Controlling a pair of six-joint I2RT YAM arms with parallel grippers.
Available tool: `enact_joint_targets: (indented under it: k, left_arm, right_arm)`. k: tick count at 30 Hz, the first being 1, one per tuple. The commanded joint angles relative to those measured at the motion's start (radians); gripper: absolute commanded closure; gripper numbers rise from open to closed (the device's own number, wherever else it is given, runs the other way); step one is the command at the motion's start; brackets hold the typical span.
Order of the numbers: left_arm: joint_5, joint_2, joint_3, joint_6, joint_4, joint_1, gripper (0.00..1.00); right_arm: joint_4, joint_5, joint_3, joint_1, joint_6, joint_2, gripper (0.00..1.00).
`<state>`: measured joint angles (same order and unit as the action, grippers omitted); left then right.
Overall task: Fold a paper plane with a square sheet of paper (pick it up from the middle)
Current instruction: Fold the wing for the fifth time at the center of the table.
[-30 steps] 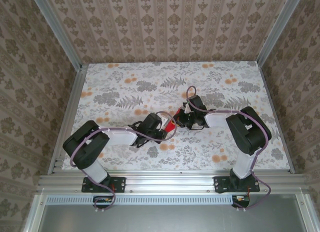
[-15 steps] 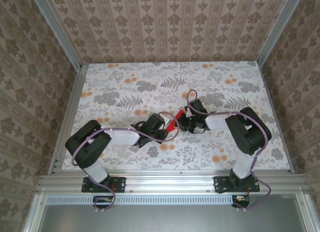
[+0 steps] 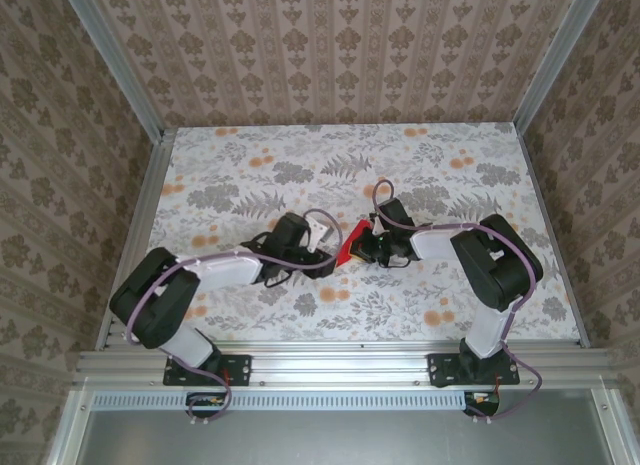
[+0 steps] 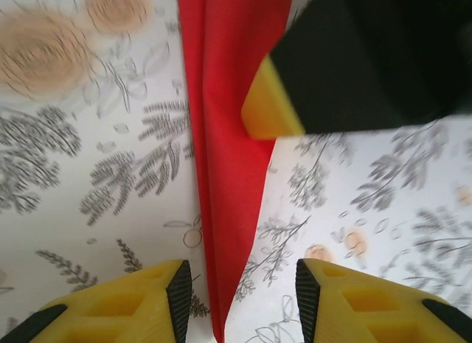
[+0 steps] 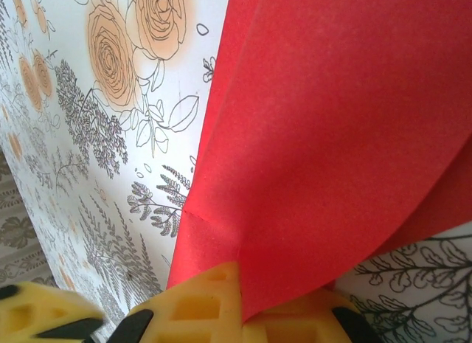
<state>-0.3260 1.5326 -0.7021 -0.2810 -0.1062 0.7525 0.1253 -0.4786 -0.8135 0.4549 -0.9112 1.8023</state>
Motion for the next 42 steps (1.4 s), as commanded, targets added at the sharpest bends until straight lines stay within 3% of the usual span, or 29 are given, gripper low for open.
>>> enact_joint_targets:
  k: [1,10,19,29,35,42]
  left_arm:
    - [-0.177,-0.039,0.002,-0.084,-0.029,-0.049,0.56]
    - [-0.258,0.089,-0.073,-0.210,-0.047,-0.099,0.75]
    - [-0.308,0.230,-0.151,-0.228,-0.032,-0.107,0.89]
    - [-0.400,0.308,-0.139,-0.248,-0.137,-0.128,0.91]
    - [-0.396,0.311,-0.126,-0.249,-0.159,-0.134,0.90]
    - [-0.377,0.319,-0.117,-0.234,-0.145,-0.135,0.90]
  right_arm:
    - [-0.071,0.021,-0.018,-0.002,0.036,0.042,0.97]
    - [-0.094,0.018,-0.037,-0.005,0.051,0.069,0.97]
    - [-0.109,0.012,-0.045,-0.007,0.052,0.083,0.97]
    - [-0.127,0.006,-0.053,-0.009,0.056,0.092,0.97]
    - [-0.123,0.004,-0.053,-0.009,0.052,0.092,0.97]
    - [-0.120,0.001,-0.053,-0.009,0.051,0.093,0.83]
